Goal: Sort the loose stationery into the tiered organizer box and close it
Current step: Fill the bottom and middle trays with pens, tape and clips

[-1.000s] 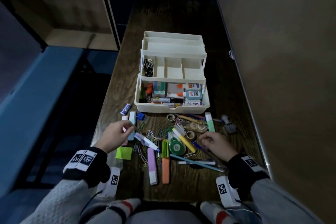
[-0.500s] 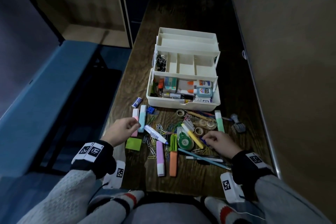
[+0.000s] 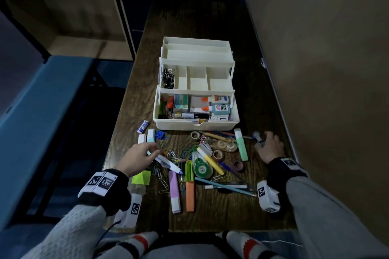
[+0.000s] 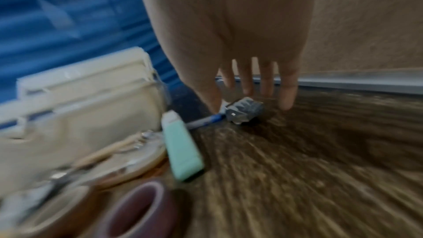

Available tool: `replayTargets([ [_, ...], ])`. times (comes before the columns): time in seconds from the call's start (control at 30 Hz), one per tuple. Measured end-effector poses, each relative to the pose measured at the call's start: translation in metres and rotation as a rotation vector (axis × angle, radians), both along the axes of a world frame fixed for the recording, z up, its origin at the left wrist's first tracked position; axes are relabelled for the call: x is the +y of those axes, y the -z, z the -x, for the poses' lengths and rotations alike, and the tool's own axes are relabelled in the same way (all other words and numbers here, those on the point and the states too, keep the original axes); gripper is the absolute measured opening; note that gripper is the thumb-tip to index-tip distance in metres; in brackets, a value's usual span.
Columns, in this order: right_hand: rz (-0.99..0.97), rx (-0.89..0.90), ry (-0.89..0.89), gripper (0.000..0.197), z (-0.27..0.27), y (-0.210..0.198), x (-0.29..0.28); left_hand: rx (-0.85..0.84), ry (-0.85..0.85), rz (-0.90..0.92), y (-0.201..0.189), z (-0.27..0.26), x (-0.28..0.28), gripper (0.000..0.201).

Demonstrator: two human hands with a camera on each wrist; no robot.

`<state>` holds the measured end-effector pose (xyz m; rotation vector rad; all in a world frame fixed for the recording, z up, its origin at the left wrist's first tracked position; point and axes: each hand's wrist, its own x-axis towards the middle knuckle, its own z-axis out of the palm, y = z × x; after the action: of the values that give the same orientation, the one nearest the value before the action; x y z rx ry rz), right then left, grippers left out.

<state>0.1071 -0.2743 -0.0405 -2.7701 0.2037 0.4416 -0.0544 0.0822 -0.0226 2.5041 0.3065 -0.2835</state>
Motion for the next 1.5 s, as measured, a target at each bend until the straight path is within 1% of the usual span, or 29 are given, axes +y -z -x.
replayTargets([
  [0.07,0.031,0.032,-0.035,0.043,-0.008,0.008,0.0,0.006,-0.008,0.006,-0.001,0.002,0.002,0.018],
  [0.13,0.006,-0.005,0.001,0.035,-0.013,0.014,0.001,0.007,-0.013,0.026,-0.002,0.007,0.007,0.017],
  [0.17,-0.06,-0.045,0.072,0.033,-0.015,0.014,0.002,0.006,-0.019,0.039,-0.002,0.009,0.011,0.017],
  [0.23,-0.27,-0.174,0.246,0.032,-0.021,0.007,0.008,-0.003,-0.052,0.073,-0.003,0.015,0.018,0.016],
  [0.27,-0.385,-0.26,0.283,0.032,-0.023,0.0,0.014,-0.006,-0.068,0.087,-0.003,0.016,0.02,0.015],
  [0.3,-0.481,-0.342,0.264,0.032,-0.026,-0.01,0.023,-0.007,-0.075,0.092,-0.004,0.016,0.021,0.014],
  [0.33,-0.55,-0.39,0.191,0.03,-0.029,-0.02,0.034,-0.013,-0.075,0.089,-0.006,0.015,0.021,0.014],
  [0.37,-0.589,-0.391,0.073,0.028,-0.033,-0.031,0.047,-0.027,-0.073,0.082,-0.006,0.011,0.019,0.013],
  [0.4,-0.59,-0.337,-0.075,0.024,-0.037,-0.04,0.06,-0.047,-0.073,0.077,-0.008,0.007,0.016,0.013],
  [0.47,-0.484,-0.164,-0.37,0.018,-0.048,-0.052,0.086,-0.07,-0.065,0.057,-0.01,-0.004,0.008,0.013],
  [0.5,-0.387,-0.103,-0.483,0.017,-0.054,-0.054,0.097,-0.074,-0.051,0.043,-0.011,-0.009,0.004,0.014],
  [0.53,-0.288,-0.063,-0.559,0.016,-0.059,-0.054,0.105,-0.077,-0.036,0.032,-0.012,-0.013,0.0,0.014],
  [0.6,-0.157,-0.031,-0.626,0.018,-0.067,-0.051,0.116,-0.084,-0.02,0.027,-0.013,-0.019,-0.004,0.015],
  [0.7,-0.031,-0.049,-0.67,0.019,-0.072,-0.042,0.122,-0.095,-0.025,0.052,-0.014,-0.022,-0.003,0.014],
  [0.77,0.061,-0.1,-0.707,0.021,-0.072,-0.037,0.122,-0.091,-0.029,0.065,-0.013,-0.021,-0.001,0.014],
  [0.83,0.195,-0.199,-0.778,0.021,-0.07,-0.032,0.122,-0.085,-0.031,0.061,-0.012,-0.021,0.0,0.014],
  [0.87,0.23,-0.237,-0.801,0.021,-0.07,-0.031,0.123,-0.083,-0.034,0.062,-0.011,-0.021,0.001,0.014],
  [0.97,0.228,-0.245,-0.797,0.02,-0.072,-0.031,0.127,-0.072,-0.037,0.061,-0.01,-0.022,0.0,0.015],
  [1.1,0.2,-0.214,-0.747,0.025,-0.076,-0.033,0.132,-0.064,-0.036,0.075,-0.01,-0.022,-0.001,0.016],
  [1.23,0.256,-0.212,-0.725,0.025,-0.07,-0.033,0.133,-0.071,-0.05,0.092,-0.01,-0.02,0.001,0.015],
  [1.3,0.288,-0.26,-0.703,0.028,-0.063,-0.033,0.135,-0.075,-0.049,0.092,-0.011,-0.02,0.002,0.015],
  [1.37,0.267,-0.357,-0.721,0.032,-0.061,-0.032,0.139,-0.083,-0.048,0.087,-0.011,-0.019,0.003,0.016],
  [1.4,0.243,-0.375,-0.744,0.035,-0.061,-0.031,0.14,-0.084,-0.046,0.079,-0.011,-0.019,0.003,0.016],
  [1.47,0.207,-0.307,-0.797,0.041,-0.065,-0.028,0.144,-0.078,-0.039,0.062,-0.01,-0.017,0.002,0.016],
  [1.5,0.195,-0.236,-0.804,0.044,-0.068,-0.027,0.145,-0.075,-0.039,0.059,-0.009,-0.016,0.002,0.016],
])
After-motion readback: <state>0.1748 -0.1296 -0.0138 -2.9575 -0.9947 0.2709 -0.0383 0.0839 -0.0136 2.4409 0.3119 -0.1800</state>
